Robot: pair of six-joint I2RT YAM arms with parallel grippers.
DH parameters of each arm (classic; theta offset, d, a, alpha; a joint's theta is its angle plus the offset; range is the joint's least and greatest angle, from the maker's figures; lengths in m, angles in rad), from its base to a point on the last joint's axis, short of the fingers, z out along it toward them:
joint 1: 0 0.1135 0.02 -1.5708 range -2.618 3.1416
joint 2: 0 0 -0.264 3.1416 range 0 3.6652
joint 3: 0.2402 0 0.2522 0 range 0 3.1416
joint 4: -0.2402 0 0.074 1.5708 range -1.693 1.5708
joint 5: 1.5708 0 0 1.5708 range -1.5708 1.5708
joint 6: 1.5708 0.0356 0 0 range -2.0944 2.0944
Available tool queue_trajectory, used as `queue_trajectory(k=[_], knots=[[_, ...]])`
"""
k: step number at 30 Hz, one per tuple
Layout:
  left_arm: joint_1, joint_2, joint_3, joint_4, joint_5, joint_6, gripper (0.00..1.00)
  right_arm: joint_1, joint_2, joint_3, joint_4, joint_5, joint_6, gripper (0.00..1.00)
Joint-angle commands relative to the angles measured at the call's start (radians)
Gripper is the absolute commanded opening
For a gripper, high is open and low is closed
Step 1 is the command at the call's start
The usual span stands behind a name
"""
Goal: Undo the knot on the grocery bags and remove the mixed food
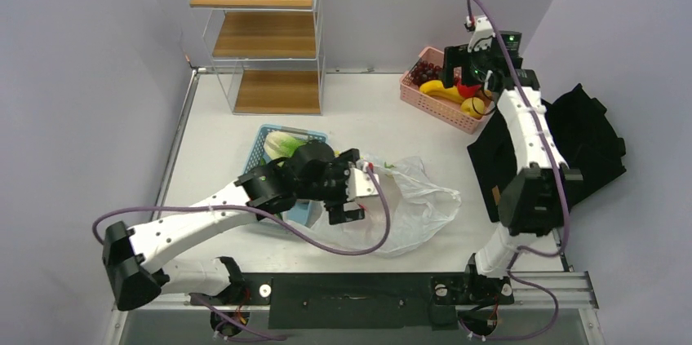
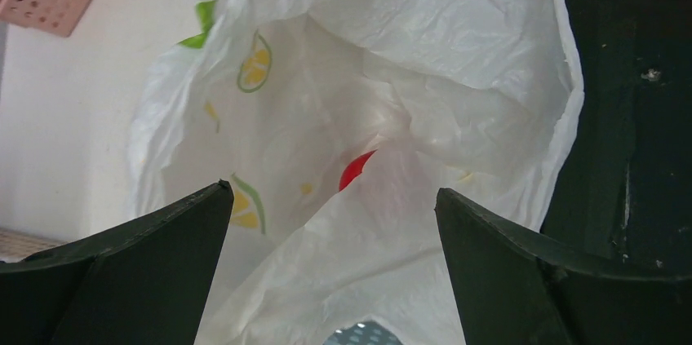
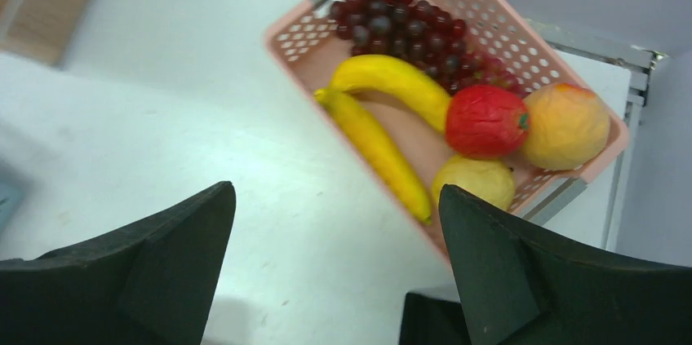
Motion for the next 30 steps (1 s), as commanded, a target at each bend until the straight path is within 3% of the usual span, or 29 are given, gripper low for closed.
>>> queue_trajectory(k=[1,9,16,22,30], knots=[[-0.048,0.133,0.011,0.107,-0.091,0.027,0.95,0.012,-0.241,-0.132,-0.116,-0.246,0.021,0.9],[-0.048,0.397,0.167,0.042,-0.237,0.017,0.95,0.096,-0.438,-0.454,-0.325,-0.323,-0.092,0.88],[-0.045,0.382,0.146,-0.165,-0.106,0.126,0.92,0.174,-0.421,-0.628,-0.364,-0.312,-0.156,0.87],[-0.048,0.333,0.068,-0.288,-0.072,0.192,0.77,0.218,-0.351,-0.656,-0.364,-0.237,-0.205,0.84],[-0.064,0.274,-0.155,-0.225,-0.148,0.236,0.55,0.229,-0.319,-0.652,-0.362,-0.161,-0.22,0.83]])
